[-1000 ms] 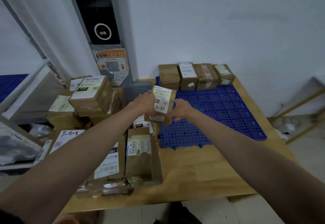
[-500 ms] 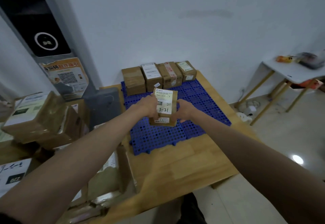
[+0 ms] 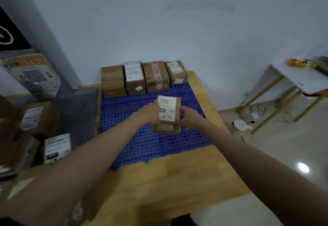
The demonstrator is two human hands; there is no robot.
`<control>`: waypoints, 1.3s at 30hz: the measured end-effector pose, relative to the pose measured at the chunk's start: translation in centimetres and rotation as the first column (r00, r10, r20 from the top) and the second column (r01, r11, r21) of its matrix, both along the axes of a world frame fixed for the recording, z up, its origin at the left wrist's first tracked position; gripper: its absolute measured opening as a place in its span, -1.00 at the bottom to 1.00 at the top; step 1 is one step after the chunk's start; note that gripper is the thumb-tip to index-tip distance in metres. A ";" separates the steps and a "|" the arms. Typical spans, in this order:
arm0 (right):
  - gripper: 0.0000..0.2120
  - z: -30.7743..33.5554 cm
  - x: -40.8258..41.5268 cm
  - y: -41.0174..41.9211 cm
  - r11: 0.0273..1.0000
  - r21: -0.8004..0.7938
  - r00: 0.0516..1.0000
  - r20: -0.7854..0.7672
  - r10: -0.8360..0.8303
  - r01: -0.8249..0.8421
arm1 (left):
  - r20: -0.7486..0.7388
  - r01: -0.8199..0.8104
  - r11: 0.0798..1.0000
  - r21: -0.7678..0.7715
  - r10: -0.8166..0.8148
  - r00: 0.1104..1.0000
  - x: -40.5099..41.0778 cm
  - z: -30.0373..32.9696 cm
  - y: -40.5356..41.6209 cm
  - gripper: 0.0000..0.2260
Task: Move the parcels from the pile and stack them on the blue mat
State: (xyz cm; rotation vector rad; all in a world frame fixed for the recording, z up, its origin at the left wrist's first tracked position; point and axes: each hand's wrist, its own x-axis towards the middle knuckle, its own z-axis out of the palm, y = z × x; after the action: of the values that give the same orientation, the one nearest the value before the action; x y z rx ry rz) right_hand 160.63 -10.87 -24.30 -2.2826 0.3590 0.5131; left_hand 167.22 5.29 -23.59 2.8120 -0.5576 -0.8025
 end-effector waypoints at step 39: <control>-0.14 -11.7 23.1 -19.4 0.989 0.135 0.996 -0.064 -0.056 0.064 | -0.154 -0.376 0.861 -0.343 0.344 0.926 19.2 -14.3 -17.7 -0.03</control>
State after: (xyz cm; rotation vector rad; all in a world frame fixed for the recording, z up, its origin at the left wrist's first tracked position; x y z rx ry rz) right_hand 183.72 -30.27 -36.02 -2.1211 0.4090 0.5596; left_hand 186.38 -12.39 -37.91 2.4129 -0.1332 -0.6585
